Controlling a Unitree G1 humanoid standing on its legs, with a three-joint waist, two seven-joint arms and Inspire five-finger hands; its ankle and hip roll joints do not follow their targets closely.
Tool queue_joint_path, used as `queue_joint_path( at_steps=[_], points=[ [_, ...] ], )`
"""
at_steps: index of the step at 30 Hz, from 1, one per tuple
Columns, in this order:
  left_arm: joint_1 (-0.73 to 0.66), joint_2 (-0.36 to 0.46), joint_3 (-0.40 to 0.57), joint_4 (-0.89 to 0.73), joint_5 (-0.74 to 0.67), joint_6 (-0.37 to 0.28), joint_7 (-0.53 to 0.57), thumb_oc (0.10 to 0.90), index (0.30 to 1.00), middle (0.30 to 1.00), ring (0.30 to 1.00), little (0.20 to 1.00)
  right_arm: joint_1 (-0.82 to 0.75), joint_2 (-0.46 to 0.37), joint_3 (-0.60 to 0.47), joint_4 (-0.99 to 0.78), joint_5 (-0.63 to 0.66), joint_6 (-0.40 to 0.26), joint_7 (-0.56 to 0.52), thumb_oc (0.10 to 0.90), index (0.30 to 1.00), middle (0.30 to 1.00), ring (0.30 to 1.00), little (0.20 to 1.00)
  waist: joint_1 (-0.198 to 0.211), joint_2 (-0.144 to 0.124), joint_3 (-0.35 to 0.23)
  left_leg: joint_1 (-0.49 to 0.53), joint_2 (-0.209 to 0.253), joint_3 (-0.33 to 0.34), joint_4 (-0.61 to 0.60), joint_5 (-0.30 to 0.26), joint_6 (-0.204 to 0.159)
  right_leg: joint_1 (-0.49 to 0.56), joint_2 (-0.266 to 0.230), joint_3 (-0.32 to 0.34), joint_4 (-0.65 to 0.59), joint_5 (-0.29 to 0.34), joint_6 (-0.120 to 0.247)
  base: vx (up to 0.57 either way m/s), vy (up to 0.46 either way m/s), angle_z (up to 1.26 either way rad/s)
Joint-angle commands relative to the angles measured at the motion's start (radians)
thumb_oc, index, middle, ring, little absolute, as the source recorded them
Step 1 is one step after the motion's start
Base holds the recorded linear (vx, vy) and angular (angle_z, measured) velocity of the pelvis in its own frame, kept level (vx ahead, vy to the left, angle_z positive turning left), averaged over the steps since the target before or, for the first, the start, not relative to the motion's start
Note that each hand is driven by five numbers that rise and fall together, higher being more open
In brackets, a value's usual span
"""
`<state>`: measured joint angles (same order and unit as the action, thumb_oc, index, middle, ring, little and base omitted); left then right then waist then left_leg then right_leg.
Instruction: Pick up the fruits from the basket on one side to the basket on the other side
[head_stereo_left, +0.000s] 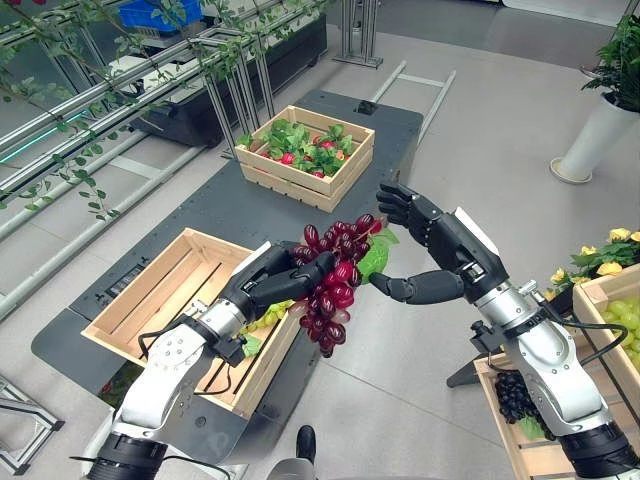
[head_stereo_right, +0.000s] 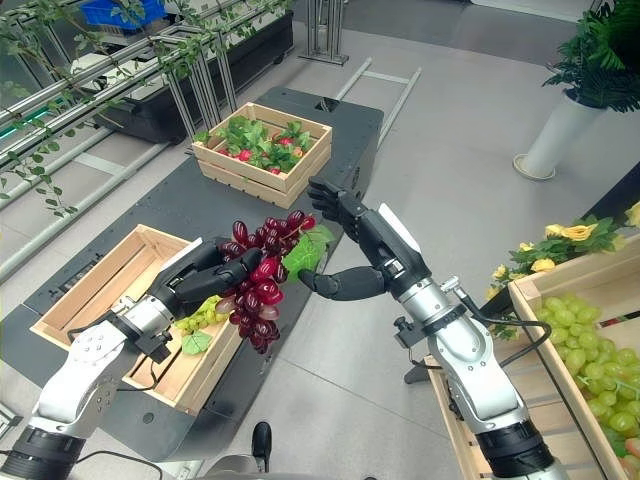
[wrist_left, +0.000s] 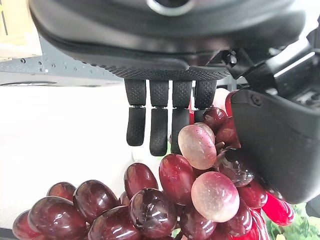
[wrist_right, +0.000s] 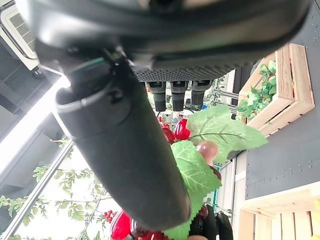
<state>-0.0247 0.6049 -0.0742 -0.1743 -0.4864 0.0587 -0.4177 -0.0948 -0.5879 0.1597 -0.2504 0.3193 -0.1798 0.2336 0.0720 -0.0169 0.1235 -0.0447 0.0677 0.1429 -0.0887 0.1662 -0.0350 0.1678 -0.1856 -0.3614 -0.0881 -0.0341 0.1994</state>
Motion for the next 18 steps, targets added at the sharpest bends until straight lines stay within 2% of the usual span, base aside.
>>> queue_joint_path(
  at_steps=[1, 8, 13, 18],
  points=[
    [-0.131, 0.007, -0.013, 0.007, -0.095, -0.090, -0.038, 0.400, 0.300, 0.300, 0.300, 0.300, -0.094, -0.049, -0.013, -0.079, -0.002, -0.153, -0.011, 0.800, 0.900, 0.900, 0.900, 0.900, 0.006, 0.008, -0.133, 0.097, 0.023, -0.005, 0.001, -0.145, -0.030, -0.074, -0.011, 0.025, 0.006, 0.095, -0.040, 0.00, 0.000, 0.00],
    [-0.150, 0.016, -0.035, -0.015, -0.119, -0.087, -0.065, 0.400, 0.300, 0.300, 0.300, 0.300, -0.108, -0.069, 0.011, -0.086, 0.000, -0.138, 0.013, 0.800, 0.900, 0.900, 0.900, 0.900, 0.006, 0.008, -0.134, 0.098, 0.022, -0.005, 0.001, -0.146, -0.029, -0.074, -0.013, 0.025, 0.007, 0.095, -0.039, 0.00, 0.000, 0.00],
    [-0.160, 0.008, -0.042, -0.037, -0.151, -0.092, -0.063, 0.400, 0.300, 0.300, 0.300, 0.300, -0.110, -0.089, 0.037, -0.083, -0.017, -0.118, 0.086, 0.800, 0.900, 0.900, 0.900, 0.900, 0.006, 0.005, -0.136, 0.100, 0.021, -0.005, 0.001, -0.145, -0.029, -0.072, -0.013, 0.026, 0.008, 0.096, -0.038, 0.00, 0.000, 0.00],
    [-0.171, 0.000, -0.049, -0.051, -0.168, -0.073, -0.055, 0.400, 0.300, 0.300, 0.300, 0.300, -0.119, -0.096, 0.053, -0.085, -0.010, -0.114, 0.112, 0.800, 0.900, 0.900, 0.900, 0.900, 0.005, 0.001, -0.138, 0.099, 0.022, -0.007, 0.001, -0.145, -0.030, -0.073, -0.013, 0.025, 0.008, 0.097, -0.037, 0.00, 0.000, 0.00]
  ],
)
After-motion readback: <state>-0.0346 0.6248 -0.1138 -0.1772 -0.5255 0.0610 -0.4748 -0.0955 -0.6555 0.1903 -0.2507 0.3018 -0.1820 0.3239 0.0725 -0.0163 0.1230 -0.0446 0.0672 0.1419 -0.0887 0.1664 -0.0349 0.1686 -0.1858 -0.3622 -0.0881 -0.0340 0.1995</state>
